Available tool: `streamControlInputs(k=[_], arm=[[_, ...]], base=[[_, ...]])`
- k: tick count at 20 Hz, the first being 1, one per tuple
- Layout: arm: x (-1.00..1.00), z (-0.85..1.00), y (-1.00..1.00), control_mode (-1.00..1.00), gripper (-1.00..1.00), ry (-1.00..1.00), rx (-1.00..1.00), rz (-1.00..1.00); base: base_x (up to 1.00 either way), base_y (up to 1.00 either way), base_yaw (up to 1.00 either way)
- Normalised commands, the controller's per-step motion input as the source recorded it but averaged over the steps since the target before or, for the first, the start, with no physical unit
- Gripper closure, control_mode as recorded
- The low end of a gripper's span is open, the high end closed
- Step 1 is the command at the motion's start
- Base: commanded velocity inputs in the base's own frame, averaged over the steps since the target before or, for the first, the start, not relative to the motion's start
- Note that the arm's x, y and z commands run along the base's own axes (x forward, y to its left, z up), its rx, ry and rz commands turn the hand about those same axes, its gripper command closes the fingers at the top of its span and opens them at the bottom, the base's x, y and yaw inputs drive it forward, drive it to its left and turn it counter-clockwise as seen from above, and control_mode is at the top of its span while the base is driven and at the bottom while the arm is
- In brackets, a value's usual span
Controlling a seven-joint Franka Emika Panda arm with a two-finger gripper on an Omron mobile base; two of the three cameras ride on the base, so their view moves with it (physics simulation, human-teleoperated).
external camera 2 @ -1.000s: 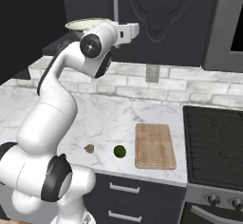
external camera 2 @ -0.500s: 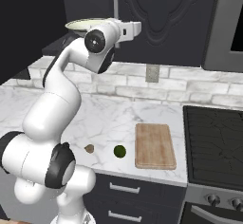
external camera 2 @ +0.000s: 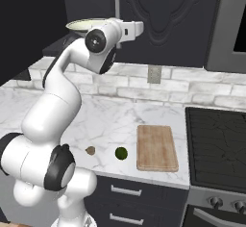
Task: Open the cabinet. Place the bowl and condiment on the counter. Then place the lime and garlic on the cutting board.
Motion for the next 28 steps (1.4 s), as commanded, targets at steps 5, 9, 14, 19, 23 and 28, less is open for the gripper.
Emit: streamControlInputs(k=[5, 9, 14, 19, 23, 28], arm=[[0.46, -0.31, 0.0, -1.0, 1.0, 0.0, -0.08, -0.01], [0.71, -0.24, -0.11, -1.0, 1.0, 0.0, -0.01, -0.04], [0.77, -0.21, -0.28, -1.0, 1.0, 0.0, 0.0, -0.17], [0.69, -0.13, -0.46, -1.0, 1.0, 0.0, 0.0, -0.29], [0.53, 0.0, -0.76, -1.0, 1.0, 0.02, 0.0, -0.32], [0.49, 0.0, -0.97, -1.0, 1.0, 0.07, 0.12, -0.21]], base=[[0.0, 0.0, 0.0], [0.0, 0.0, 0.0], [0.0, 0.0, 0.0], [0.0, 0.0, 0.0], [0.0, 0.0, 0.0], [0.0, 0.0, 0.0]])
